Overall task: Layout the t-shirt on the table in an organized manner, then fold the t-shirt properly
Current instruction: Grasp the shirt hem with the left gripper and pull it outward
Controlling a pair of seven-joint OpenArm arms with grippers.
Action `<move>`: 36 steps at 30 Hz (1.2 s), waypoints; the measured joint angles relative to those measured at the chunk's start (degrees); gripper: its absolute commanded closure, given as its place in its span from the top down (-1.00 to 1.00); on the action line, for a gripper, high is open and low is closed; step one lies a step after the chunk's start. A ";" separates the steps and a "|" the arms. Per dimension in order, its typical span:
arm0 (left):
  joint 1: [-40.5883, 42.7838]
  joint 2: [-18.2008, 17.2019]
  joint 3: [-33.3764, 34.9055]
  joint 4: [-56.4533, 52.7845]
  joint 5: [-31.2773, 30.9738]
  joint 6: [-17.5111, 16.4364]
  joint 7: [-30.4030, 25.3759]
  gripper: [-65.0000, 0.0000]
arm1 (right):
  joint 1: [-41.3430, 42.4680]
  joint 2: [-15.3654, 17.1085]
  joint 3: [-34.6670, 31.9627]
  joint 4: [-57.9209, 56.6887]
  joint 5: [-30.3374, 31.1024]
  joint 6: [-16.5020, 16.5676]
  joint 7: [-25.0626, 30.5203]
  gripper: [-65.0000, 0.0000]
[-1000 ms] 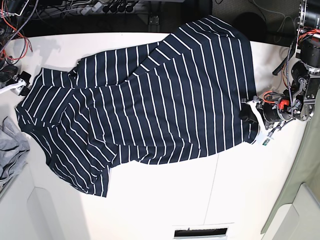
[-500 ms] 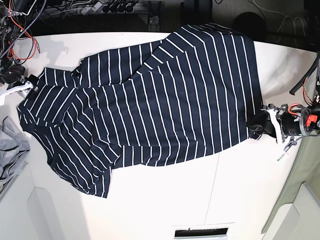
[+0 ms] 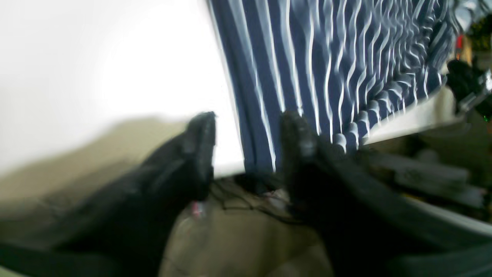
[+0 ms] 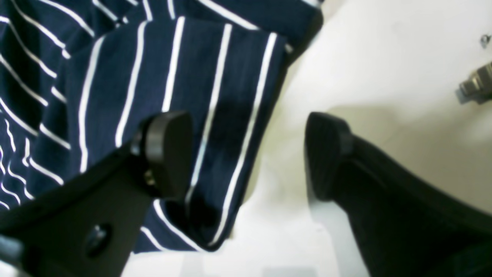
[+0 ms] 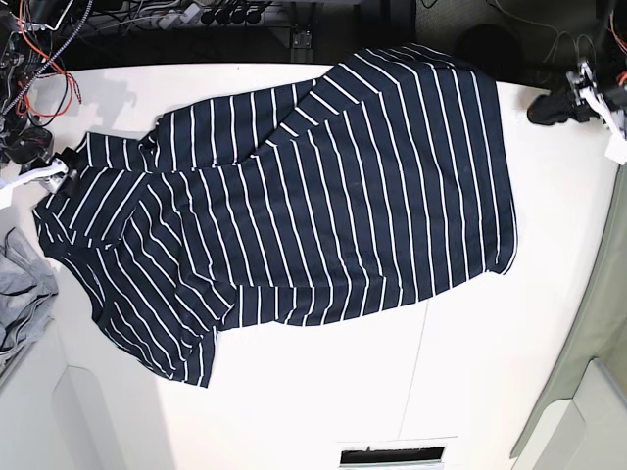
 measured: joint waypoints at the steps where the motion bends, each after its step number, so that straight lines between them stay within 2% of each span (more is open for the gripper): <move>1: 0.76 0.94 0.02 0.04 -0.50 -0.02 -0.13 0.02 | 0.00 0.02 0.00 0.00 0.00 0.00 0.02 0.39; 4: 1.38 3.89 -0.02 0.09 -0.55 -0.02 -0.46 0.02 | 0.02 0.02 0.00 -0.50 -0.02 0.00 0.04 0.39; 9: 0.68 7.82 0.22 0.13 7.43 0.00 -3.34 0.02 | 0.09 0.24 0.02 -4.07 1.81 0.09 1.33 0.39; 12: -0.74 8.28 1.64 0.13 11.10 -0.04 -3.98 0.02 | 0.87 0.52 0.04 -6.67 3.26 0.52 3.32 0.39; 18: -2.95 8.26 11.19 0.46 12.33 -0.57 -6.56 0.02 | 1.14 -0.98 -0.81 -7.69 7.41 6.47 3.63 0.39; 22: -5.18 8.26 17.49 0.55 14.21 -1.07 -9.64 0.00 | 1.84 -2.34 -3.30 -7.69 8.35 6.69 3.72 0.36; 23: -6.01 8.22 18.64 0.55 14.23 -1.09 -9.64 -0.08 | 2.16 -2.54 -3.87 -7.69 7.82 6.69 3.72 0.31; 25: -7.56 8.33 20.61 0.52 15.19 -0.76 -9.44 -0.56 | 2.73 -2.84 -5.22 -7.72 7.48 6.69 3.28 0.01; 26: -8.20 8.48 21.53 0.50 15.93 -0.50 -9.25 -0.85 | 2.91 -2.97 -5.73 -7.74 7.26 6.71 3.06 -0.24; 27: -8.70 8.63 22.25 0.42 16.52 -0.24 -8.79 -1.00 | 2.95 -3.02 -5.86 -7.80 6.86 6.69 2.93 -0.56; 28: -9.25 8.70 22.91 0.39 16.28 -0.26 -8.79 -1.00 | 3.15 -3.06 -5.97 -7.98 6.38 6.62 2.75 -0.87; 29: -9.75 8.74 23.47 0.39 16.37 -0.26 -8.61 -1.00 | 3.39 -3.08 -5.97 -8.07 6.10 6.60 2.78 -1.00; 31: -10.97 8.79 24.26 0.31 16.48 -0.24 -8.13 -1.00 | 3.72 -3.02 -5.97 -8.09 5.90 6.95 3.04 -1.00; 32: -11.63 8.79 24.37 0.28 16.00 -0.22 -7.87 -1.00 | 3.89 -2.99 -5.95 -8.04 5.77 8.98 2.91 -1.00; 34: -13.18 8.57 24.41 0.28 11.98 -0.15 -6.99 -1.00 | 4.20 -3.02 -5.68 -6.88 5.84 13.27 2.34 -1.00; 36: -14.03 8.02 24.41 2.51 7.19 -0.02 -5.31 -1.00 | 4.17 -3.04 -5.44 -3.67 6.82 13.90 0.07 -1.00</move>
